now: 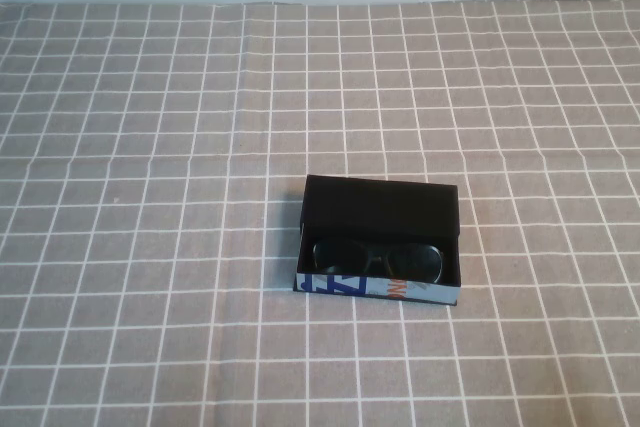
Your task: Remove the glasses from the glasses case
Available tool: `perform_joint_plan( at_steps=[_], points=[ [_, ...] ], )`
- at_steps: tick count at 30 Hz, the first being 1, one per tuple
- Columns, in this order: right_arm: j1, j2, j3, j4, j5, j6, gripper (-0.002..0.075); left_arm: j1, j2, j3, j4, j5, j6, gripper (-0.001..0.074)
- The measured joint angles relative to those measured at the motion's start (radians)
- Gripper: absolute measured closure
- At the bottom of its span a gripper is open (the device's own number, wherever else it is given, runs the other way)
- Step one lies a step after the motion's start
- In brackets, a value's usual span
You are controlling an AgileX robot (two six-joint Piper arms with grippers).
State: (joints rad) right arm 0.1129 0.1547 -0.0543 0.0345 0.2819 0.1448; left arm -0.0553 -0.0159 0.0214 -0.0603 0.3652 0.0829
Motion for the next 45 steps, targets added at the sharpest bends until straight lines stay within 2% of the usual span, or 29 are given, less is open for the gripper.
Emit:
perform_joint_plan(
  at_steps=[6,11,34,36,41,43,45],
  points=[
    [0.000,0.000,0.055,-0.010,-0.131,0.000,0.0744,0.000,0.000,0.000,0.000,0.000,0.000,0.0740],
    [0.000,0.000,0.055,-0.108,-0.275,0.000,0.0745,0.000,0.000,0.000,0.000,0.000,0.000,0.0740],
    [0.000,0.000,0.055,-0.160,-0.241,0.000,0.0744,0.000,0.000,0.000,0.000,0.000,0.000,0.0740],
    [0.000,0.000,0.057,-0.163,-0.294,0.000,0.0745,0.000,0.000,0.000,0.000,0.000,0.000,0.0740],
    [0.000,0.001,-0.002,-0.174,-0.730,-0.024,0.0744,0.000,0.000,0.000,0.000,0.000,0.000,0.0740],
    [0.000,0.012,-0.079,-0.184,-0.779,-0.035,0.0745,0.000,0.000,0.000,0.000,0.000,0.000,0.0740],
    [0.000,0.033,-0.172,-0.193,-0.725,-0.039,0.0745,0.000,0.000,0.000,0.000,0.000,0.000,0.0740]
  ],
)
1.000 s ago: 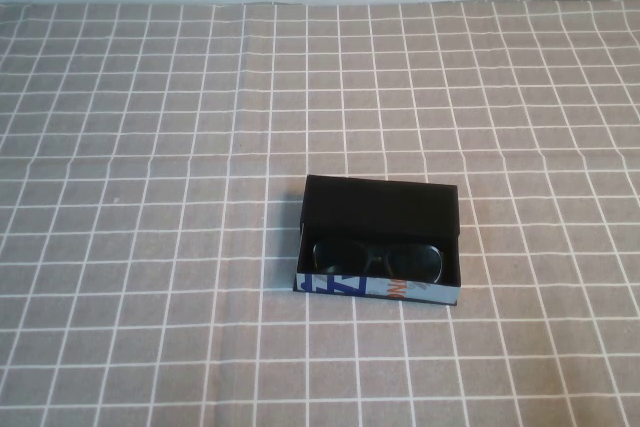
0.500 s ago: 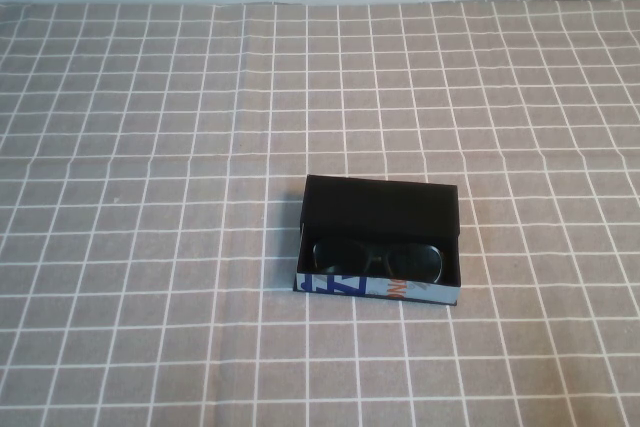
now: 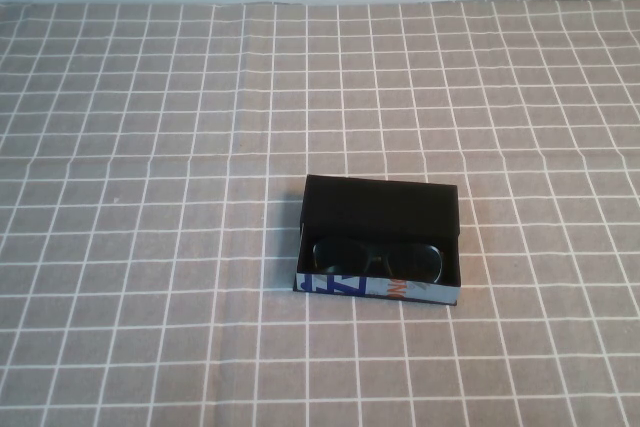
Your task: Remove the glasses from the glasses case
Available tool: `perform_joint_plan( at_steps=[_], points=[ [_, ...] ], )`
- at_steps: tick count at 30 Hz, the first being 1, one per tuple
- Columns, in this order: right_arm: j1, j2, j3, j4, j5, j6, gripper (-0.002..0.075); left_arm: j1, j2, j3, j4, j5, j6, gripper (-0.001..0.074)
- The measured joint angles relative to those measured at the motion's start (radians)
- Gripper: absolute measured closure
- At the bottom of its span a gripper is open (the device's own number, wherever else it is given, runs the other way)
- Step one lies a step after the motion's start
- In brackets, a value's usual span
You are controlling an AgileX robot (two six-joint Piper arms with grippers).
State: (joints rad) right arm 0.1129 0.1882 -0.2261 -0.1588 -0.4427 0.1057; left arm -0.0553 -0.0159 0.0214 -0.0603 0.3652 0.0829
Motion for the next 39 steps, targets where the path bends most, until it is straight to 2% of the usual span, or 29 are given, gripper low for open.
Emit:
perform_joint_plan(
  at_steps=[8,12,18,23,30,39],
  points=[
    [0.000,0.229,-0.448,-0.013,0.534,-0.005,0.0745,0.000,0.000,0.000,0.000,0.000,0.000,0.0740],
    [0.000,0.389,-0.620,0.041,0.829,-0.024,0.0745,0.000,0.000,0.000,0.000,0.000,0.000,0.0740],
    [0.015,0.661,-0.821,0.207,1.180,-0.264,0.0745,0.000,0.000,0.000,0.000,0.000,0.000,0.0740],
    [0.098,0.839,-0.880,0.447,1.236,-0.419,0.0744,0.000,0.000,0.000,0.000,0.000,0.000,0.0740],
    [0.220,1.089,-0.885,0.825,1.316,-0.931,0.0744,0.000,0.000,0.000,0.000,0.000,0.000,0.0740],
    [0.229,1.360,-0.906,1.138,1.291,-1.080,0.0744,0.000,0.000,0.000,0.000,0.000,0.000,0.0740]
  ],
)
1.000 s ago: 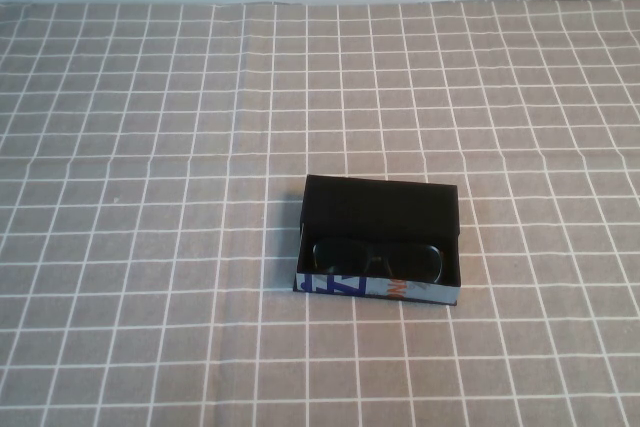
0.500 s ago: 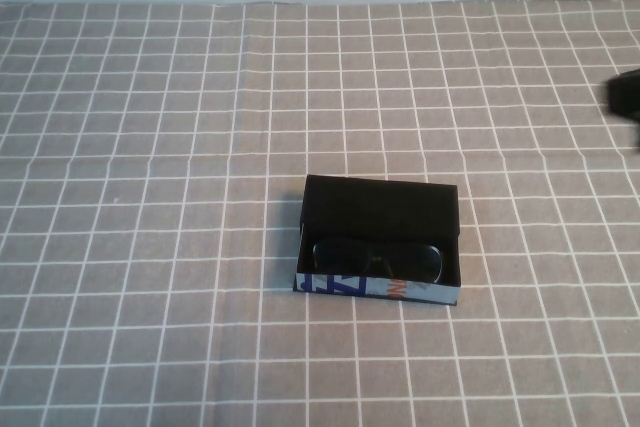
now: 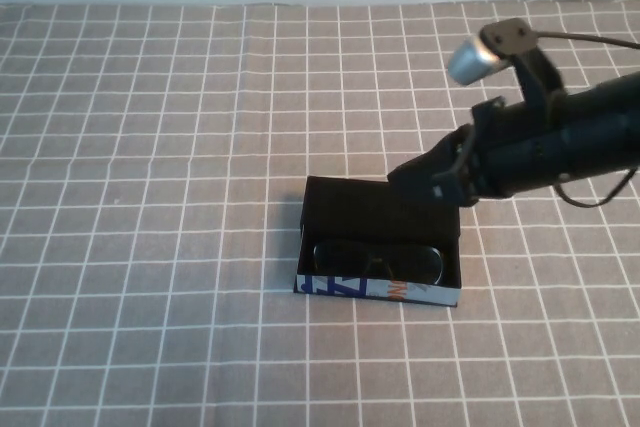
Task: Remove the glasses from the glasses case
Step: Pick up the glasses from the glasses case
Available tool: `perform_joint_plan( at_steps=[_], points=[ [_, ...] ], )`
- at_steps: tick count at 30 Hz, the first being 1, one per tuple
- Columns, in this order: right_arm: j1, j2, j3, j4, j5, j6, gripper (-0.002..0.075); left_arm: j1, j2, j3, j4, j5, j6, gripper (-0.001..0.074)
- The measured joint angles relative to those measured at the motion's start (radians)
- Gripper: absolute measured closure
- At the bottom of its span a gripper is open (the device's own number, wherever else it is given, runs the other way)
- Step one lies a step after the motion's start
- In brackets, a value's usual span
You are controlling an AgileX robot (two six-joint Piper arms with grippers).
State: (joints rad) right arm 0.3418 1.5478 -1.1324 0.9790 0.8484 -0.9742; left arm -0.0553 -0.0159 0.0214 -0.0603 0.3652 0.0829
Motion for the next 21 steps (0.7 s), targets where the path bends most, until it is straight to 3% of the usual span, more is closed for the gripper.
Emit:
perform_joint_plan(
  at_steps=[4,12,16,19,21],
  points=[
    [0.015,0.090,-0.074,-0.078,0.049,-0.055,0.0744,0.000,0.000,0.000,0.000,0.000,0.000,0.0740],
    [0.183,0.182,-0.239,-0.657,0.076,0.005,0.0744,0.000,0.000,0.000,0.000,0.000,0.000,0.0740],
    [0.255,0.214,-0.261,-0.836,0.067,0.013,0.0742,0.000,0.000,0.000,0.000,0.000,0.000,0.0740],
    [0.290,0.243,-0.263,-0.909,0.046,0.019,0.0713,0.000,0.000,0.000,0.000,0.000,0.000,0.0740],
    [0.297,0.259,-0.265,-0.924,0.031,0.023,0.0650,0.000,0.000,0.000,0.000,0.000,0.000,0.0740]
  ],
)
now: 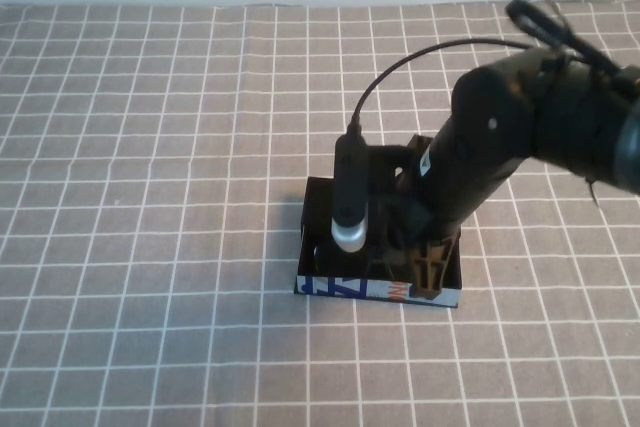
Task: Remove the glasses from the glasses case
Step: Pick up the glasses from the glasses case
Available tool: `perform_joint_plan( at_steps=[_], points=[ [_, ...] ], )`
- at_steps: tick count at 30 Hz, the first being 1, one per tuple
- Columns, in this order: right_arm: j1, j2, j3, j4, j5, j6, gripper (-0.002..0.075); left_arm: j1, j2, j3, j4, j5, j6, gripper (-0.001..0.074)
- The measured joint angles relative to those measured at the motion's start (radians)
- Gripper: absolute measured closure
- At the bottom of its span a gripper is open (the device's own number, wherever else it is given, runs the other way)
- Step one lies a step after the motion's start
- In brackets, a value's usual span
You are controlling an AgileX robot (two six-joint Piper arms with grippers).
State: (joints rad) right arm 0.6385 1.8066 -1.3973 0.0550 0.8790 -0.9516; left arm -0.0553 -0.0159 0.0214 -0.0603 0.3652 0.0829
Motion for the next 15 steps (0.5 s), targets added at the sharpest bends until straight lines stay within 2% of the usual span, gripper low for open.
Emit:
perform_joint_plan(
  at_steps=[3,6,15],
  points=[
    [0.001,0.022,-0.002,-0.021,-0.030,0.036,0.0526,0.000,0.000,0.000,0.000,0.000,0.000,0.0740],
    [0.001,0.037,-0.004,-0.037,-0.054,0.066,0.0452,0.000,0.000,0.000,0.000,0.000,0.000,0.0740],
    [0.001,0.100,-0.010,-0.040,-0.099,0.077,0.0428,0.000,0.000,0.000,0.000,0.000,0.000,0.0740]
  ],
)
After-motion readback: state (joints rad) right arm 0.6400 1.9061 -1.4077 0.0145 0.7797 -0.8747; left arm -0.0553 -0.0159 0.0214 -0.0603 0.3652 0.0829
